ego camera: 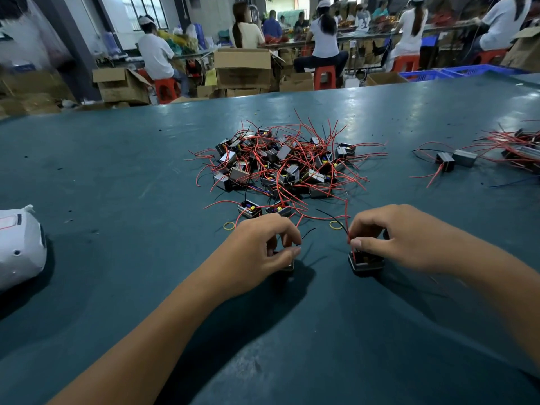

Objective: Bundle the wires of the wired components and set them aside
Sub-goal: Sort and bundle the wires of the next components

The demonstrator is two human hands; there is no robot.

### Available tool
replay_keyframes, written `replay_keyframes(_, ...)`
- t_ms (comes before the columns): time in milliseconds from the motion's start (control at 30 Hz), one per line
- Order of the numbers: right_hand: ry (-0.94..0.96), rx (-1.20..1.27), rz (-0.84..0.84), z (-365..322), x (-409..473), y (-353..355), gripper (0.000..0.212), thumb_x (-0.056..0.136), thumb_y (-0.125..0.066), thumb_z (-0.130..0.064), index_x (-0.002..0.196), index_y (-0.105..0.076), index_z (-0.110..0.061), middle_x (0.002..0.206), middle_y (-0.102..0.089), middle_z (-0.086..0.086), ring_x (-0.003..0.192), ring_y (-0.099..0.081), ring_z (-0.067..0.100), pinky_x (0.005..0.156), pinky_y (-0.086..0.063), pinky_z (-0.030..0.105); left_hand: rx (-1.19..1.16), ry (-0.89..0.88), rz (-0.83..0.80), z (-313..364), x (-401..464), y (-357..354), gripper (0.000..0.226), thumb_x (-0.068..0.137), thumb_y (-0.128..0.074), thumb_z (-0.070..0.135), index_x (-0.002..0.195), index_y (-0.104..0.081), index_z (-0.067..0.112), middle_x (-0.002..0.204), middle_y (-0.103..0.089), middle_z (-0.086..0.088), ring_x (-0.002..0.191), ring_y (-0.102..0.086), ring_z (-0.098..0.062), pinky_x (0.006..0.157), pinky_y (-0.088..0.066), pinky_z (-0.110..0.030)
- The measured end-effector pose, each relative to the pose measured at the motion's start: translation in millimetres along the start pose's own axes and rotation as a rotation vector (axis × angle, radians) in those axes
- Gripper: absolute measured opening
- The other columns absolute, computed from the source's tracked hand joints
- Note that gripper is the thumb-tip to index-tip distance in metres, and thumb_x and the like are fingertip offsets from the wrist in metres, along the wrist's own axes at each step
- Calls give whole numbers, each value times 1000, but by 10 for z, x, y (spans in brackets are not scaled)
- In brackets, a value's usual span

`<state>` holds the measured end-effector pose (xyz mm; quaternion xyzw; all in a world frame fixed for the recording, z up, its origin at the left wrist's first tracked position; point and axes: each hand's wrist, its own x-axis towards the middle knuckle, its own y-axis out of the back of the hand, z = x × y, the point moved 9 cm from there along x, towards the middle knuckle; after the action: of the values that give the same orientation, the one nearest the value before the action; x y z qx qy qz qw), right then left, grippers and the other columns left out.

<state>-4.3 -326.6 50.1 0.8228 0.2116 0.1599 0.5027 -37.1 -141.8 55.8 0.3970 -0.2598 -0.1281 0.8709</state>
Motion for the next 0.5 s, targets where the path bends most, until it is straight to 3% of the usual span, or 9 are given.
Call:
replay_keyframes(133,-6,23,-11,-15,2,-25,10,90,-68,-31,80,-64,-31,77,-68,-14,71,-58,-2,64,-42,14,-28,25,47,-45,7,36,14,89,-72,15,87,-66,27,81,-63,13,67,-55,-13,60,-38,-11)
replay_keyframes(233,-27,32,0,1,6,-38,12,88,-68,-27,79,-62,-29,74,-66,-14,68,-56,-3,63,-43,15,-359,174,148,-203,9,109,10,92,-69,11,87,-67,19,70,-61,14,56,-49,-8,56,-41,-16)
replay_keyframes(333,-37,45,1,2,5,-48,13,83,-70,-23,76,-61,-28,72,-65,-19,67,-57,-1,63,-45,17,-661,207,191,-153,-1,101,5,93,-64,6,91,-66,10,70,-64,2,51,-46,-10,50,-40,-16)
replay_keyframes(400,-43,59,8,4,7,-38,14,80,-71,-21,75,-60,-27,74,-65,-20,67,-58,2,64,-47,20,-733,162,85,-1,-14,-10,9,93,-61,6,95,-67,13,74,-68,-2,51,-47,-10,52,-41,-17)
replay_keyframes(500,-37,73,14,-9,11,-47,13,79,-71,-21,74,-60,-27,72,-65,-17,68,-59,5,67,-49,27,-486,0,-156,307,-78,-278,15,98,-60,11,106,-69,19,85,-70,10,63,-53,-5,62,-42,-16)
